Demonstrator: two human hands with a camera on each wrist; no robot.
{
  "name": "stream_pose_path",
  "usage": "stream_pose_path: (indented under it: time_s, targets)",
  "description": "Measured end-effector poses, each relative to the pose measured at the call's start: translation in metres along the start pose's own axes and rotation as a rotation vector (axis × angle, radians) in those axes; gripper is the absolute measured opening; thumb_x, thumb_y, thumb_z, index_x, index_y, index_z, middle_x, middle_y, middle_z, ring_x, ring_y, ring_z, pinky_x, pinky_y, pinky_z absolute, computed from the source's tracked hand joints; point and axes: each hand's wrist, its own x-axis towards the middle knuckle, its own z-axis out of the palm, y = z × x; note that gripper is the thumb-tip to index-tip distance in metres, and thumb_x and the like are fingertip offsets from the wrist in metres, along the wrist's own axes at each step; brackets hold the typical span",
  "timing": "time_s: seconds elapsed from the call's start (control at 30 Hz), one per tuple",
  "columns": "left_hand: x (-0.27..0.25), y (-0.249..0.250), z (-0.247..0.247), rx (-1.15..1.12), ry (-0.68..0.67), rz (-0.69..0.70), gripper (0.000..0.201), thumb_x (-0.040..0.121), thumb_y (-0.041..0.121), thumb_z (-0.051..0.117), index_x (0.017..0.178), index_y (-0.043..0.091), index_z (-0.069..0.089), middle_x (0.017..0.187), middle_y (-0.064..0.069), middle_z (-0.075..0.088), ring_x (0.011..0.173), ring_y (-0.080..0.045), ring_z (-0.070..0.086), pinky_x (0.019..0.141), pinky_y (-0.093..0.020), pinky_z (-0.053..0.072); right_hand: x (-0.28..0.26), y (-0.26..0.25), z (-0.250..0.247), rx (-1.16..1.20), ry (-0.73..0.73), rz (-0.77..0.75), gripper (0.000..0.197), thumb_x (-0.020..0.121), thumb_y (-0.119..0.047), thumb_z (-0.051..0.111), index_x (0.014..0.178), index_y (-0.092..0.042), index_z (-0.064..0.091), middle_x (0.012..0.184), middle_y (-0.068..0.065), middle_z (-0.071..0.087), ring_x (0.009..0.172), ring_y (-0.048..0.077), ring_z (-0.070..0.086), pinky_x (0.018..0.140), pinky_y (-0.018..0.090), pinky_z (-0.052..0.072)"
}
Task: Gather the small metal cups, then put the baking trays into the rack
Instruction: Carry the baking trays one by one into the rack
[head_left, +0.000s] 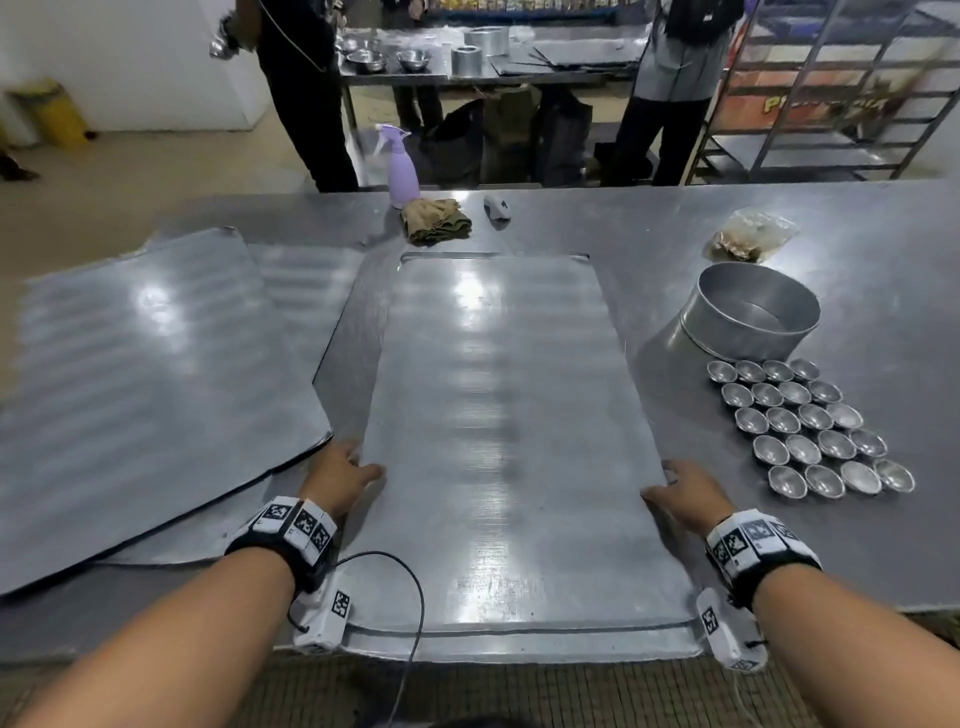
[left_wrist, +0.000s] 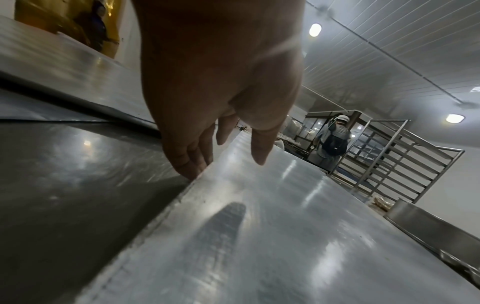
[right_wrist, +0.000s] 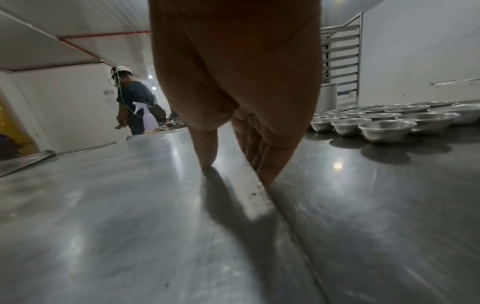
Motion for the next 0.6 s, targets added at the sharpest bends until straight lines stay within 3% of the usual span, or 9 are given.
stream_pose_path:
  time_s: [0.07, 0.13, 0.2, 0.27, 0.33, 0.43, 0.6]
  targets:
    - [-0.006, 0.001, 0.005, -0.036, 0.002, -0.019, 0.064, 0.072, 0.031, 0.081, 0.129, 0.012, 0.058, 0.120, -0.007, 0.067, 0.107, -0.027, 0.064, 0.102, -0.047, 0.049, 0.001, 0.003, -0.004, -0.007, -0.003, -0.008, 0.018, 0.079, -0.012, 0.074, 0.092, -0.022, 0.068, 0.100, 0.005, 0.074, 0.098, 0.025, 0.068, 0.084, 0.032, 0.050]
    - [-0.010, 0.006, 0.008, -0.096, 0.040, -0.019, 0.051, 0.082, 0.020, 0.079, 0.127, 0.017, 0.056, 0.107, -0.006, 0.066, 0.097, -0.026, 0.063, 0.096, -0.046, 0.052, 0.004, 0.003, -0.005, -0.057, 0.004, 0.009, 0.013, 0.077, -0.016, 0.075, 0.088, -0.017, 0.067, 0.094, 0.006, 0.072, 0.091, 0.026, 0.067, 0.078, 0.032, 0.049]
    - [-0.012, 0.013, 0.011, -0.176, 0.047, -0.008, 0.053, 0.085, 0.017, 0.077, 0.132, 0.014, 0.055, 0.094, -0.008, 0.066, 0.084, -0.026, 0.064, 0.080, -0.045, 0.055, 0.004, 0.004, -0.003, -0.160, -0.006, 0.028, 0.015, 0.077, -0.019, 0.074, 0.079, -0.016, 0.060, 0.087, 0.006, 0.065, 0.086, 0.027, 0.061, 0.071, 0.030, 0.042]
    - [-0.015, 0.024, 0.014, -0.195, 0.017, 0.010, 0.051, 0.085, 0.020, 0.078, 0.131, 0.015, 0.057, 0.094, -0.008, 0.068, 0.086, -0.027, 0.069, 0.077, -0.044, 0.057, 0.002, 0.002, -0.001, -0.272, -0.007, 0.039, 0.017, 0.076, -0.022, 0.067, 0.073, -0.017, 0.052, 0.088, 0.004, 0.061, 0.089, 0.029, 0.061, 0.070, 0.029, 0.042]
    - [-0.023, 0.034, 0.017, -0.135, -0.022, 0.054, 0.041, 0.088, 0.020, 0.076, 0.125, 0.016, 0.059, 0.093, -0.005, 0.068, 0.086, -0.024, 0.069, 0.080, -0.040, 0.056, -0.003, 0.001, 0.002, -0.339, 0.021, 0.057, 0.011, 0.071, -0.025, 0.062, 0.080, -0.019, 0.059, 0.096, 0.004, 0.066, 0.095, 0.031, 0.063, 0.077, 0.030, 0.049]
    - [-0.037, 0.038, 0.025, 0.088, -0.113, 0.126, 0.044, 0.087, 0.029, 0.076, 0.127, 0.016, 0.063, 0.093, 0.000, 0.071, 0.087, -0.017, 0.070, 0.086, -0.035, 0.054, -0.015, 0.000, 0.011, -0.337, 0.008, 0.018, 0.029, 0.074, -0.030, 0.065, 0.102, -0.026, 0.070, 0.109, 0.005, 0.066, 0.105, 0.031, 0.062, 0.083, 0.034, 0.051]
    - [-0.084, 0.025, 0.042, 0.447, -0.423, 0.209, 0.045, 0.085, 0.048, 0.073, 0.123, 0.027, 0.063, 0.105, 0.008, 0.066, 0.095, -0.009, 0.063, 0.085, -0.023, 0.048, -0.057, -0.005, 0.044, -0.347, -0.011, -0.173, 0.034, 0.088, -0.041, 0.063, 0.119, -0.029, 0.063, 0.119, 0.000, 0.051, 0.107, 0.021, 0.054, 0.090, 0.035, 0.050]
